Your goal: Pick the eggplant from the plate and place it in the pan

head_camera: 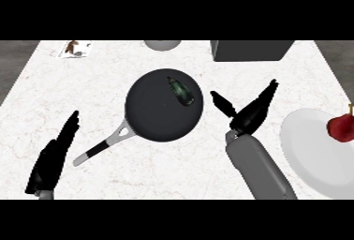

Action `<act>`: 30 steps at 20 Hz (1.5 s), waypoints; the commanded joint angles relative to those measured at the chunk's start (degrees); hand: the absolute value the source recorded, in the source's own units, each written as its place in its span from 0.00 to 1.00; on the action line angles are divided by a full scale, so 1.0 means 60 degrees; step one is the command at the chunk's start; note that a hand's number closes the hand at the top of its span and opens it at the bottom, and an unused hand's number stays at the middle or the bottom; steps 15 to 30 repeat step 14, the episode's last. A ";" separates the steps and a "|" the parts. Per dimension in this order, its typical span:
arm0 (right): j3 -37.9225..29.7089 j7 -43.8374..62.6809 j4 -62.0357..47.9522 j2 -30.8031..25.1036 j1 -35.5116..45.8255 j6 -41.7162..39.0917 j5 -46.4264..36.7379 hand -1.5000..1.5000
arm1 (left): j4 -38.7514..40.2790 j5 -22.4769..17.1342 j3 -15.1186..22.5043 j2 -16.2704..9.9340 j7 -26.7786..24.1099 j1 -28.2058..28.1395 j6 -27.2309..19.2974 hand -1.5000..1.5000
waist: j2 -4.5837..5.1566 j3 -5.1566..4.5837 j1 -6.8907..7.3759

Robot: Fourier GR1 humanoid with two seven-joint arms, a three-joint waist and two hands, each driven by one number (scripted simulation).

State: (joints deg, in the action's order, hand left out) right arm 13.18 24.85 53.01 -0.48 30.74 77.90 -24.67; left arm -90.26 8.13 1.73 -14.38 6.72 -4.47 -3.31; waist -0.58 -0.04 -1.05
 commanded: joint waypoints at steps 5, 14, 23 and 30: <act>0.0736 0.0214 0.4562 -0.1092 -0.4298 -0.0306 -0.0755 0.00 | -0.0368 -0.0193 -0.0413 -0.0198 0.0322 -0.0111 0.0105 0.50 | -0.0042 -0.0015 -0.0246; 0.1506 0.0457 0.9280 -0.2137 -0.8756 -0.1218 -0.1470 0.00 | 0.0124 -0.0037 -0.0267 0.0001 -0.0485 -0.0225 0.0356 0.50 | 0.0064 -0.0003 -0.0006; 0.1506 0.0457 0.9280 -0.2137 -0.8756 -0.1218 -0.1470 0.00 | 0.0124 -0.0037 -0.0267 0.0001 -0.0485 -0.0225 0.0356 0.50 | 0.0064 -0.0003 -0.0006; 0.1506 0.0457 0.9280 -0.2137 -0.8756 -0.1218 -0.1470 0.00 | 0.0124 -0.0037 -0.0267 0.0001 -0.0485 -0.0225 0.0356 0.50 | 0.0064 -0.0003 -0.0006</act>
